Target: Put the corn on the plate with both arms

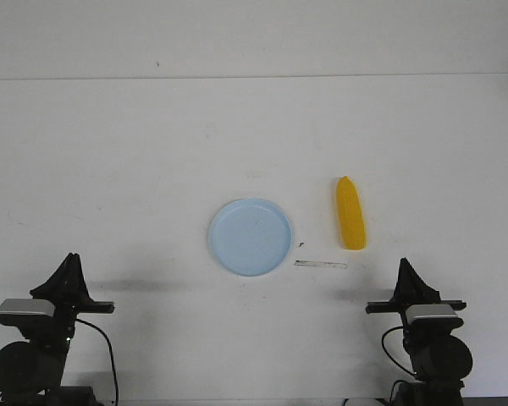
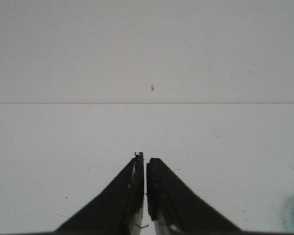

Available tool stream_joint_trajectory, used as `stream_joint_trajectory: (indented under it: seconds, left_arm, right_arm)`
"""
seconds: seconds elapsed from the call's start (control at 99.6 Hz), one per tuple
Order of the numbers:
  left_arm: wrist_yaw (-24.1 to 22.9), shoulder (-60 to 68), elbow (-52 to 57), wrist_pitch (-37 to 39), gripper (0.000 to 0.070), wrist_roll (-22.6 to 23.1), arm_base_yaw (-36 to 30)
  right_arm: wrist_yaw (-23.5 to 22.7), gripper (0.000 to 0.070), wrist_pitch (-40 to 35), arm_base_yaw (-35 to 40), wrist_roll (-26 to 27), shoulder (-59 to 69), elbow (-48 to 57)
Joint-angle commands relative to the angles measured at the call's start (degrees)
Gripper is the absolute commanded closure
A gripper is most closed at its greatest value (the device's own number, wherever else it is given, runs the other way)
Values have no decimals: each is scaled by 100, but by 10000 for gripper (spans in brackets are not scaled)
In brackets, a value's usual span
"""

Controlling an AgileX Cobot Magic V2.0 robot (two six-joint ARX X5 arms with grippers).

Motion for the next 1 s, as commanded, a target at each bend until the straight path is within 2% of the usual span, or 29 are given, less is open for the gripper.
stream_joint_trajectory:
  seconds: [0.0,0.622,0.863,0.994]
  left_arm:
    - [4,-9,48,96,699,31,2]
    - [7,-9,46,87,699,31,2]
    - [7,-9,46,87,699,31,2]
    - [7,-9,48,90,699,31,2]
  right_arm:
    - [0,691,79,2,-2,9,-9]
    - [2,691,90,0,-2,9,-9]
    - [192,692,531,0,66,11,-9]
    - [-70,693,483,61,61,37,192]
